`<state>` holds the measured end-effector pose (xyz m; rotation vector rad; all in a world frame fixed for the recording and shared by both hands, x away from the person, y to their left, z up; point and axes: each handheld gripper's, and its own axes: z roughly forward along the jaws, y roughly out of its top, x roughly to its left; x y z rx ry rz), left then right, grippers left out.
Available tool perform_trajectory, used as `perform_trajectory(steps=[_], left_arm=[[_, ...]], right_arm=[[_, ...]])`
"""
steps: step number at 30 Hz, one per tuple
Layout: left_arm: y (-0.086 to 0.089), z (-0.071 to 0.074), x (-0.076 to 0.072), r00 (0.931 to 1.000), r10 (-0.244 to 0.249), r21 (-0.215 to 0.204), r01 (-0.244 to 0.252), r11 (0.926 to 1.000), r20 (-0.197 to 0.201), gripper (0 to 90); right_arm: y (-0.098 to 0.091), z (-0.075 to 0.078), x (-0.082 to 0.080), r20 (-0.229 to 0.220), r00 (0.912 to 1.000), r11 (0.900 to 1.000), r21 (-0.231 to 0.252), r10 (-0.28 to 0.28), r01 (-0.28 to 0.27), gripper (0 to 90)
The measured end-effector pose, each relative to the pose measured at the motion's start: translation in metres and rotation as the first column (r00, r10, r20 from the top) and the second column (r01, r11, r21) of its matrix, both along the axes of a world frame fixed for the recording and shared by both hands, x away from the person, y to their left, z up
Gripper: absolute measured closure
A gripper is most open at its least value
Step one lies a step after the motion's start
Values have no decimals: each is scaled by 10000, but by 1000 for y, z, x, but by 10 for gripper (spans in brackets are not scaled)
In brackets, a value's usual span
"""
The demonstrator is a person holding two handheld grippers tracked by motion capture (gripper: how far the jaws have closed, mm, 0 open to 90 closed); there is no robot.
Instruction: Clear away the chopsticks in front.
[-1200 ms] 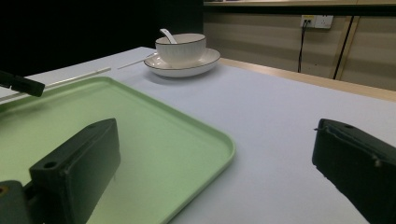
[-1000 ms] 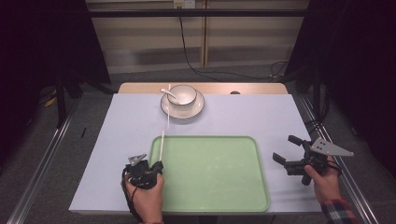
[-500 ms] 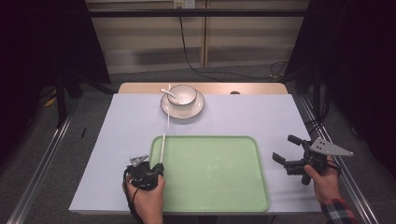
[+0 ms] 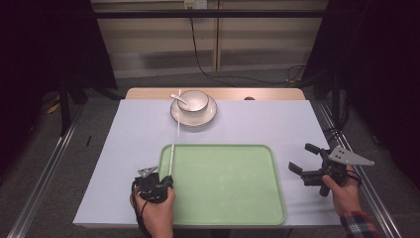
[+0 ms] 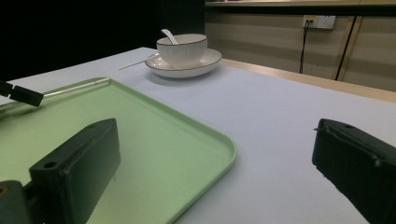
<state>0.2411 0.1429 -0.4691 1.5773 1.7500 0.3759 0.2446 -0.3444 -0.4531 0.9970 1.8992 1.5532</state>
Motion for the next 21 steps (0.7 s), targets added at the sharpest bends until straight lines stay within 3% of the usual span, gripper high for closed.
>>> perform_trajectory(steps=[21], left_arm=[[-5, -3, 3, 9999, 44, -16, -44, 10000, -92, 839]], right_arm=[[-1, 0, 0, -17, 10000, 10000, 8, 3, -3, 4]])
